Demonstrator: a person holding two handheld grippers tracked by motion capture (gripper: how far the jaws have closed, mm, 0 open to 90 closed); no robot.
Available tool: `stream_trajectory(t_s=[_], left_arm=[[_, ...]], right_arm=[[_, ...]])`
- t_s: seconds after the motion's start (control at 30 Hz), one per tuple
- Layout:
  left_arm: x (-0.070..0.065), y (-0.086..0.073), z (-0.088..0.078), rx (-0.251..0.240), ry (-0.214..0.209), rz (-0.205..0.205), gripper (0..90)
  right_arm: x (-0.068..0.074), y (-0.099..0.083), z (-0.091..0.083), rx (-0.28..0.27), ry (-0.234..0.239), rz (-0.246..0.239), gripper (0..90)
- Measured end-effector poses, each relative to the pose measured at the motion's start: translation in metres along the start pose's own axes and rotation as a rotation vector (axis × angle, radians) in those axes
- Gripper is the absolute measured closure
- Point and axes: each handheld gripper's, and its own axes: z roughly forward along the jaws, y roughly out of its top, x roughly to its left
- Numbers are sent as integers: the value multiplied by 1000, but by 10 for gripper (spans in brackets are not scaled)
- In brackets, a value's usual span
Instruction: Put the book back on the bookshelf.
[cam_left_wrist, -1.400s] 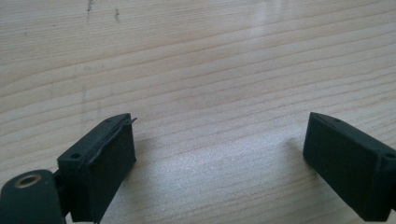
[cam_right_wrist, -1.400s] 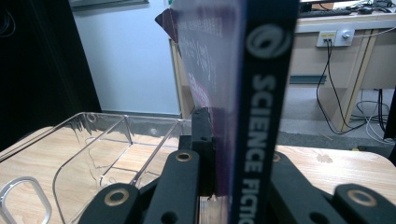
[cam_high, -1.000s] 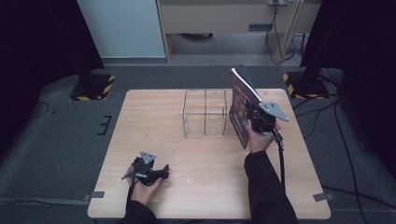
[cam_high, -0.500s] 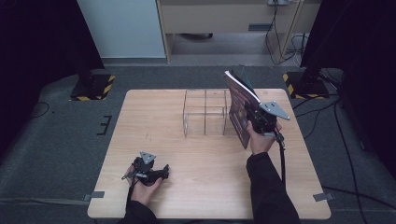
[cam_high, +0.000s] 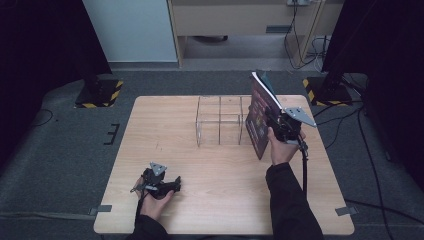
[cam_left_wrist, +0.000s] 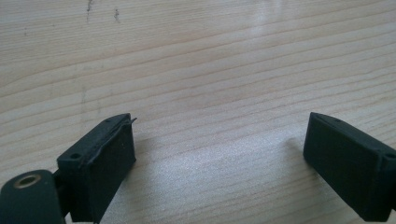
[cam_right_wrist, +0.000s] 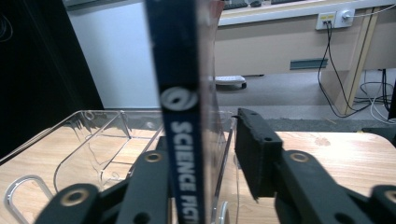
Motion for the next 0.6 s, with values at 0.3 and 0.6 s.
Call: stream_trajectory(t_s=[0.3,0.6], left_arm=[[0,0,0,0,1,1,81],[0,0,0,0,0,0,81]], right_arm=[[-3,5,-6,-11,6,-24,502],[-5,12,-9,-30,-21,-36,514]])
